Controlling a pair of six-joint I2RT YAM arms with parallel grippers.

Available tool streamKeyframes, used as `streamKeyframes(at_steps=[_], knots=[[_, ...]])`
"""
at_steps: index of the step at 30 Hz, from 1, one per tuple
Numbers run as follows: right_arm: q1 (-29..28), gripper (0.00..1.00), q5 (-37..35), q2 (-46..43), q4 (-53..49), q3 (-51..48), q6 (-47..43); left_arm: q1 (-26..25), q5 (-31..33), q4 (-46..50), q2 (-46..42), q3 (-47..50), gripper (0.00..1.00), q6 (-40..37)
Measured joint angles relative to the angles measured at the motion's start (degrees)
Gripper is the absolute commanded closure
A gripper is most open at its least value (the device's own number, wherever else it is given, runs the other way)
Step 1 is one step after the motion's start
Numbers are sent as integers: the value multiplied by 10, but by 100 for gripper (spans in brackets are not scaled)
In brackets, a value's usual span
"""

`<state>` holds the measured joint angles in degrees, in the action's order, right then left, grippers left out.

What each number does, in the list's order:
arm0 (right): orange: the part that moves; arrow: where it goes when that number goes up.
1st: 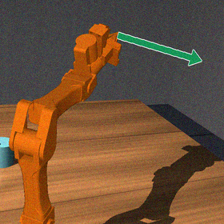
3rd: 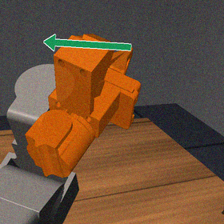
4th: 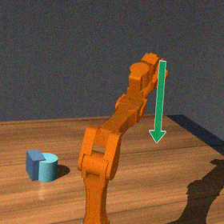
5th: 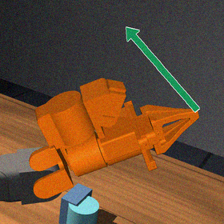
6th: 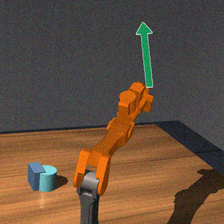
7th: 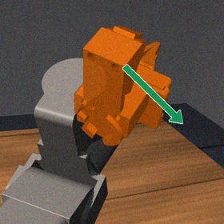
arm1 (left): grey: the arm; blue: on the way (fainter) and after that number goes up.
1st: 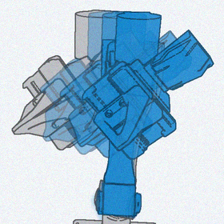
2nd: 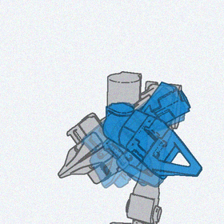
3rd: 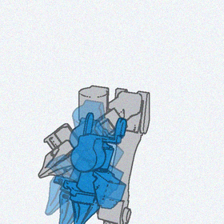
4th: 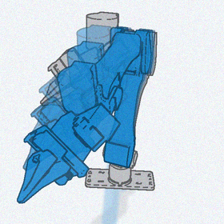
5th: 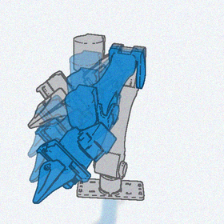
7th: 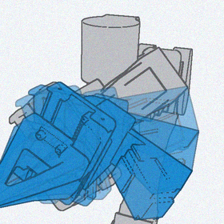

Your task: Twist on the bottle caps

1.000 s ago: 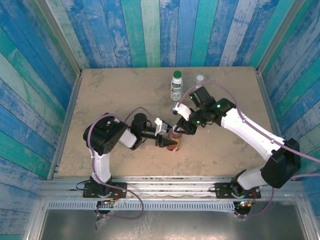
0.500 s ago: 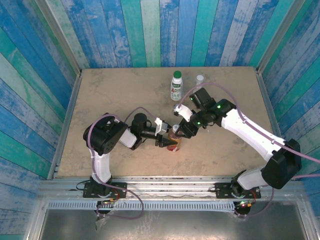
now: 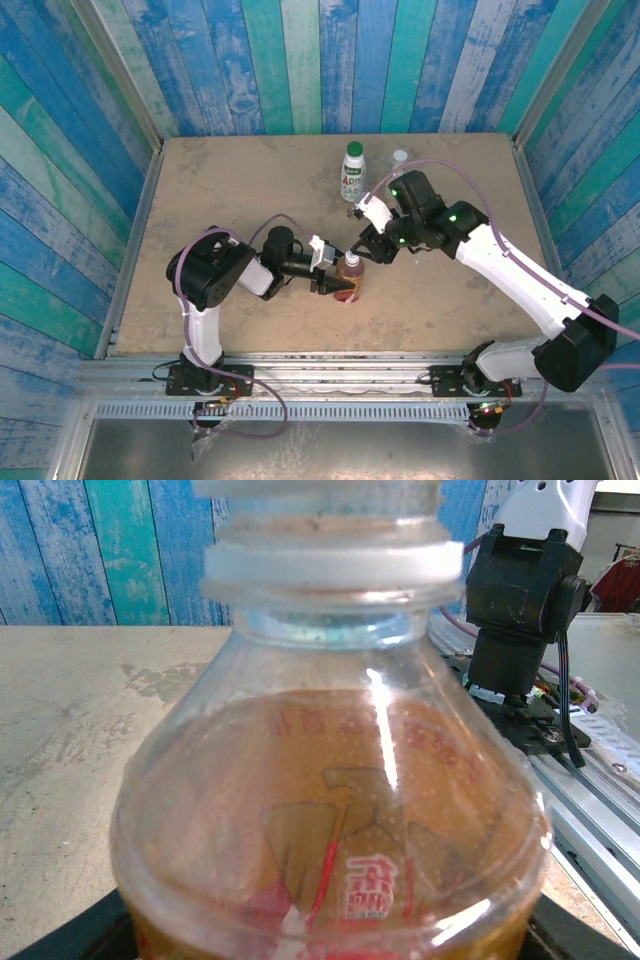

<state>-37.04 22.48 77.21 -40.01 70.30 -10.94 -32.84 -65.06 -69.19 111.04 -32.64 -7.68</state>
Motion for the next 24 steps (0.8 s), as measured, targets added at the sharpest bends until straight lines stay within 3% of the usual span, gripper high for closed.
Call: streamKeyframes(at_steps=[10,16,24], knots=[[0,64,14,23,9,-13,-9,0,0,1,0,0,46,-1],[0,53,17,22,10,-14,-9,0,0,1,0,0,46,-2],[2,63,13,22,-3,-4,3,0,0,1,0,0,46,-2]])
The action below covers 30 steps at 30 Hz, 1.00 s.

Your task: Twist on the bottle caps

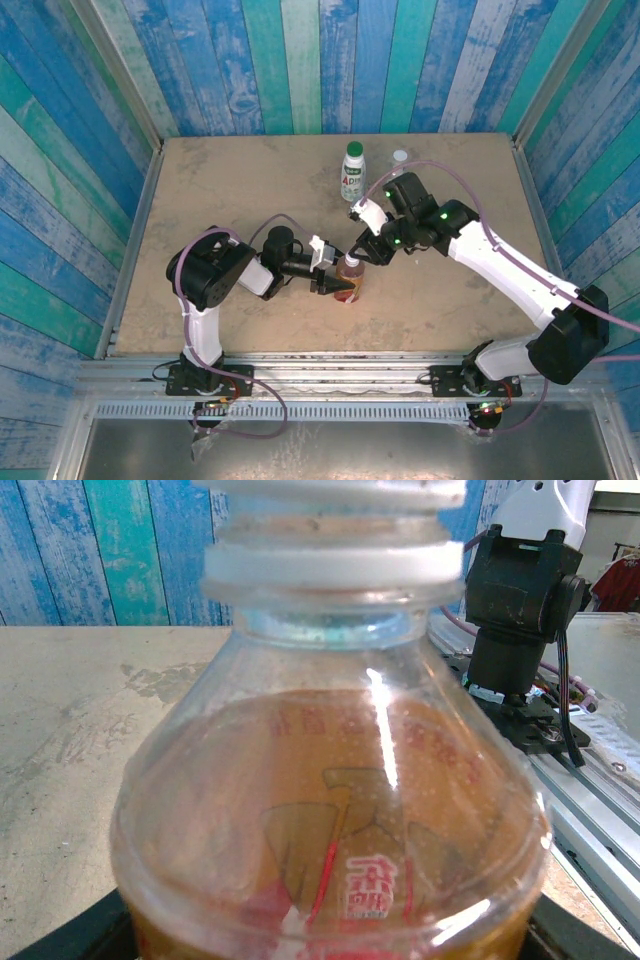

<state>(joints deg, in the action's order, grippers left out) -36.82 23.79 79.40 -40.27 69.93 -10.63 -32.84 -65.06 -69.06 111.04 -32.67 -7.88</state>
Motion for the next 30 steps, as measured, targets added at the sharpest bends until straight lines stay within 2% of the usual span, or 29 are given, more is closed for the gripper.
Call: streamKeyframes(at_steps=[7,12,24,30], knots=[[12,77,9,-1,18,-16,17,0,0,1,0,-1,46,2],[15,78,19,-6,33,-27,23,0,0,1,0,-1,46,2],[17,42,30,-18,-5,-19,7,0,0,2,0,-1,46,1],[15,39,44,-14,-42,19,-82,0,0,6,0,-3,46,0]])
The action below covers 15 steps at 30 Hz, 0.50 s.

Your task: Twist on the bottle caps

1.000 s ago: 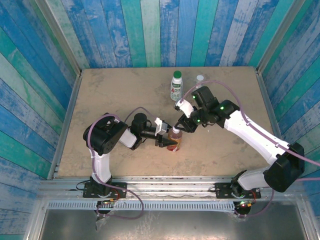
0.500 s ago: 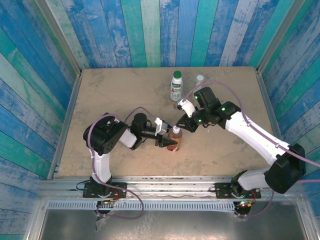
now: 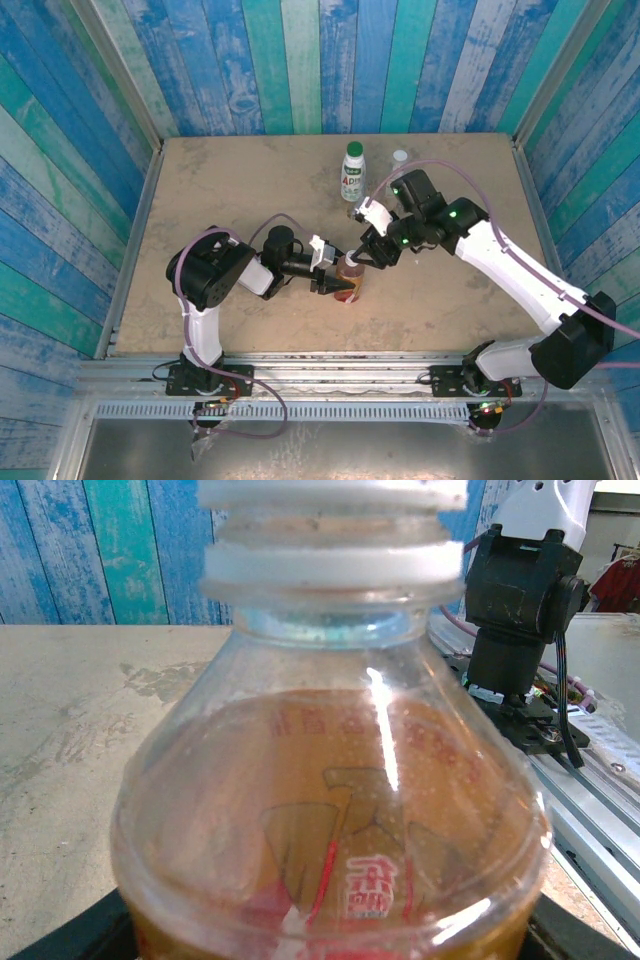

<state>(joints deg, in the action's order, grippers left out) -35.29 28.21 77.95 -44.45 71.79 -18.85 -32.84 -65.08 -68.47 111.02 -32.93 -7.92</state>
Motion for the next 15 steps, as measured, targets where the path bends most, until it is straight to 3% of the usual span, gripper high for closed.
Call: streamKeyframes(at_steps=[7,10,15], knots=[[-4,47,3,36,-53,48,-82,0,0,2,0,-1,46,0],[-5,60,-2,62,-66,74,-73,0,-1,2,0,-1,46,-1],[-5,62,-8,105,-73,111,-43,0,-2,3,0,-1,46,-2]])
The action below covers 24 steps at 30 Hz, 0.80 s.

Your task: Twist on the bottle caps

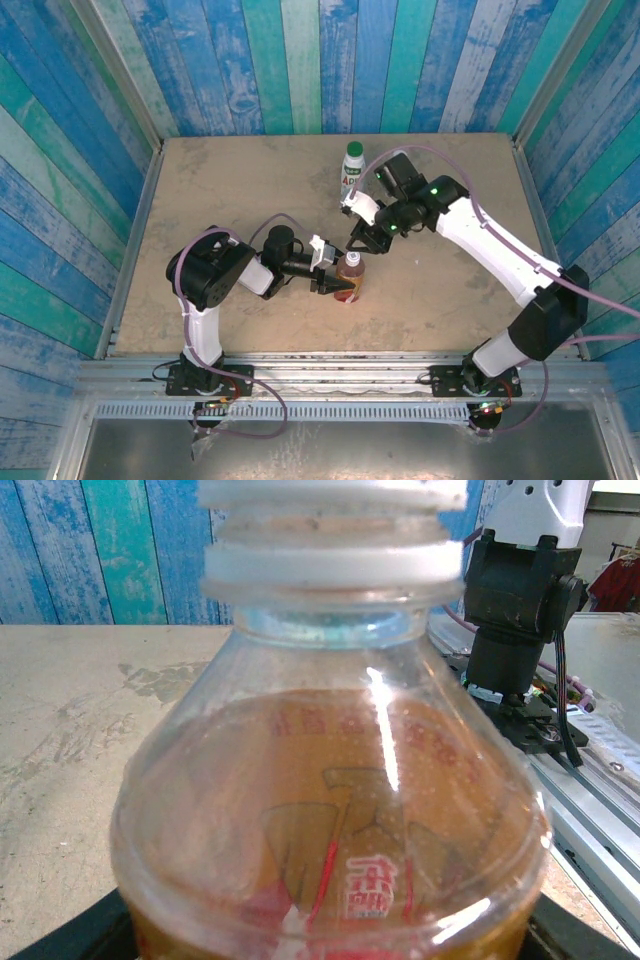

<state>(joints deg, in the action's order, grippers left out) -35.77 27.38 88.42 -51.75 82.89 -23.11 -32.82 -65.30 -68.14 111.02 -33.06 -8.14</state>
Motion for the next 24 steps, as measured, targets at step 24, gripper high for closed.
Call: streamKeyframes(at_steps=[24], knots=[[35,85,78,-53,19,-101,70,1,5,-17,1,5,47,13]])
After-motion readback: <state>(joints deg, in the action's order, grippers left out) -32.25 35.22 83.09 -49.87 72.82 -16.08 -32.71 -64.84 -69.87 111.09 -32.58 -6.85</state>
